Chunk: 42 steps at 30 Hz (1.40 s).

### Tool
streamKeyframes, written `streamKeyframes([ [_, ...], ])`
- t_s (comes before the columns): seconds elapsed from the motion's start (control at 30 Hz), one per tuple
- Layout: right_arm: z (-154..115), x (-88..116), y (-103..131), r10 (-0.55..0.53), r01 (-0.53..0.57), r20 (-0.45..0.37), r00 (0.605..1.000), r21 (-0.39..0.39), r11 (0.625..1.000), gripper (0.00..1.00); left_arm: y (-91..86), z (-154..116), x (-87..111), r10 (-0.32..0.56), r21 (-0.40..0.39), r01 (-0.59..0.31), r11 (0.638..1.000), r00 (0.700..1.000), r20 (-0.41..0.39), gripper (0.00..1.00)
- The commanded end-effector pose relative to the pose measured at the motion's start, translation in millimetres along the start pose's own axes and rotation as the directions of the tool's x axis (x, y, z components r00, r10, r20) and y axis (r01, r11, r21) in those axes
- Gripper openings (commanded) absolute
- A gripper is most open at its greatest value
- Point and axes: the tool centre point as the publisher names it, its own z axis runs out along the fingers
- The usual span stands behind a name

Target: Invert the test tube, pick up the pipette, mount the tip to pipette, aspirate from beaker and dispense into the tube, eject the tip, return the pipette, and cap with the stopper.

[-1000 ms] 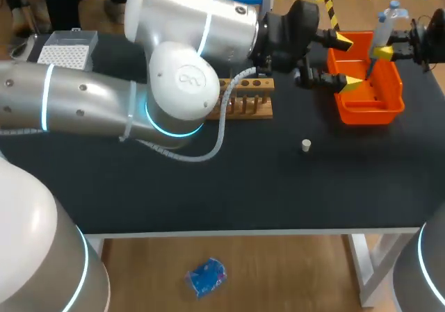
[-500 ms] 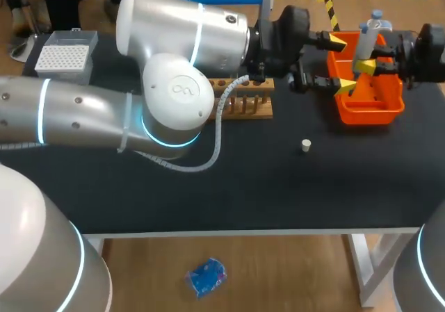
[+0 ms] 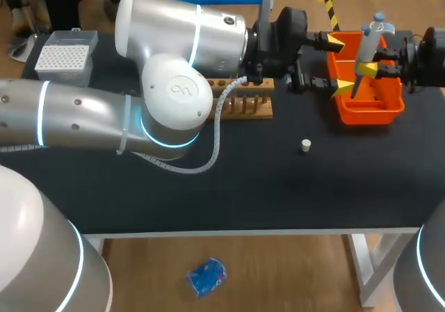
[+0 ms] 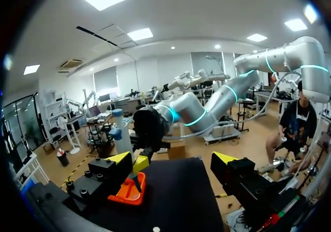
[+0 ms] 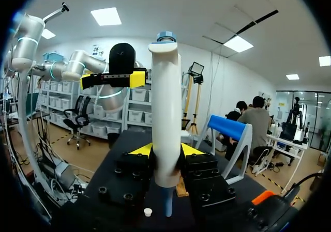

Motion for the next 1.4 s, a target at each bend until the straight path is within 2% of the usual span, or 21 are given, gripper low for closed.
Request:
streamKeyframes([
  [0.03, 9, 1, -10, 0.003, -0.004, -0.047, 0.999, -0.018, 1.000, 0.00, 19.6, -2, -4.5, 0.001, 0.020, -0.001, 1.000, 1.000, 0.009, 1.00],
  [0.2, 26, 8, -11, 0.016, -0.021, -0.074, 0.997, -0.066, 0.998, 0.00, 41.0, -16, -2.5, -0.032, 0.024, 0.030, 0.999, 0.998, 0.055, 1.00],
  [0.43, 53, 28, -6, 0.020, -0.032, -0.122, 0.992, -0.105, 0.994, 0.00, 56.3, -33, 4.1, -0.048, 0.056, 0.042, 0.998, 0.992, 0.115, 1.00],
  [0.6, 74, 49, -5, 0.022, -0.041, -0.170, 0.985, -0.110, 0.993, 0.00, 57.8, -37, 8.3, -0.038, 0.073, 0.028, 0.997, 0.990, 0.136, 1.00],
  [0.83, 91, 66, -2, 0.022, -0.046, -0.184, 0.983, -0.128, 0.991, 0.00, 58.1, -38, 9.7, -0.032, 0.073, 0.021, 0.997, 0.989, 0.143, 1.00],
  [1.13, 98, 82, 2, -0.016, -0.011, -0.191, 0.981, -0.140, 0.990, 0.00, 58.1, -38, 9.7, -0.032, 0.073, 0.021, 0.997, 0.989, 0.143, 1.00],
  [1.4, 107, 94, 0, -0.006, -0.027, -0.213, 0.977, -0.153, 0.988, 0.00, 58.1, -38, 9.7, -0.032, 0.073, 0.021, 0.997, 0.989, 0.143, 1.00],
])
